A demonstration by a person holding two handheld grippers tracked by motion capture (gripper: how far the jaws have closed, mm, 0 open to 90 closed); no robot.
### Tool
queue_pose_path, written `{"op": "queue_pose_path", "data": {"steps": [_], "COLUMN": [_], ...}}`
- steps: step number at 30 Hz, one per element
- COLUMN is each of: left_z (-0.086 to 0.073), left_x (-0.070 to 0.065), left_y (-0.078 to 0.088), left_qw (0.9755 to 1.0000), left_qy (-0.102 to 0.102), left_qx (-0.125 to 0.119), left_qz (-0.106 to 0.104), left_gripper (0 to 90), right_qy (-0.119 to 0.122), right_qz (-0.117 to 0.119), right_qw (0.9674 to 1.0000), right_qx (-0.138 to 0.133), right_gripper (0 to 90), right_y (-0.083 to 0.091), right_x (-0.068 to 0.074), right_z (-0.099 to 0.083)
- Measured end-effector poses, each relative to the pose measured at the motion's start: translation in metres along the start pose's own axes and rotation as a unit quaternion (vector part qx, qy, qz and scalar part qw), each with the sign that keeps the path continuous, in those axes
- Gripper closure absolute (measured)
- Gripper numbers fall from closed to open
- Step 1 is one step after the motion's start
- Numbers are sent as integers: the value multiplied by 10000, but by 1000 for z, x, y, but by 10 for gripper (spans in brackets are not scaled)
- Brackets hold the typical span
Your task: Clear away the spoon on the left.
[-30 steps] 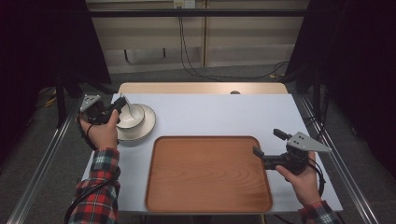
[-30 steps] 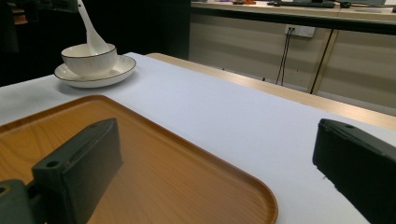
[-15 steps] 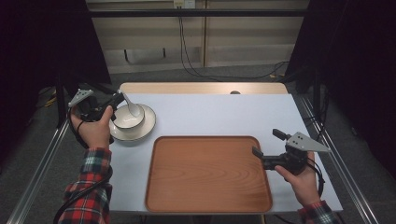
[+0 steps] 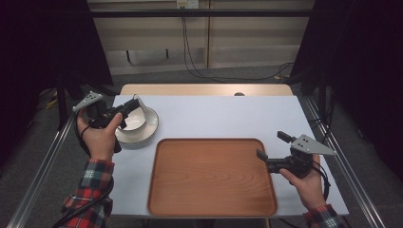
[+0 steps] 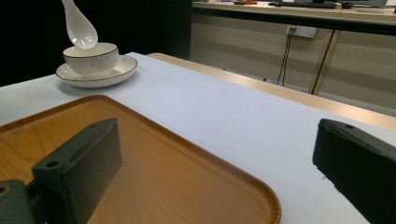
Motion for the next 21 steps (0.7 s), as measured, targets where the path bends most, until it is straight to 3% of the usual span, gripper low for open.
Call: {"op": "queue_pose_path", "data": {"steps": [11,17,21], "left_z": [-31,-41,-46], "left_x": [-36,-45,-49], "left_y": [-6,-7,-7], "left_qw": [9977,9970,9959], "left_qy": [40,53,55], "left_qx": [297,396,427], "left_qz": [-612,-655,-798], "left_gripper": [867,866,866], "right_qy": [77,95,85], "right_qz": [43,72,60], "right_qw": [10000,9999,9999], "right_qx": [33,8,27], "right_gripper": [11,11,11], "right_y": [0,-1,-1], "right_x": [3,4,4], "right_z": [-1,-1,-1]}}
Point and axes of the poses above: each handheld gripper's, and its own axes: y roughly backward along the jaws, z roughly out of its top, x roughly to its left, the point moved 9 cm from there along -y, roughly forward along the jaws, and after that the axes turned 14 degrees about -z, right-handed, at the moved point
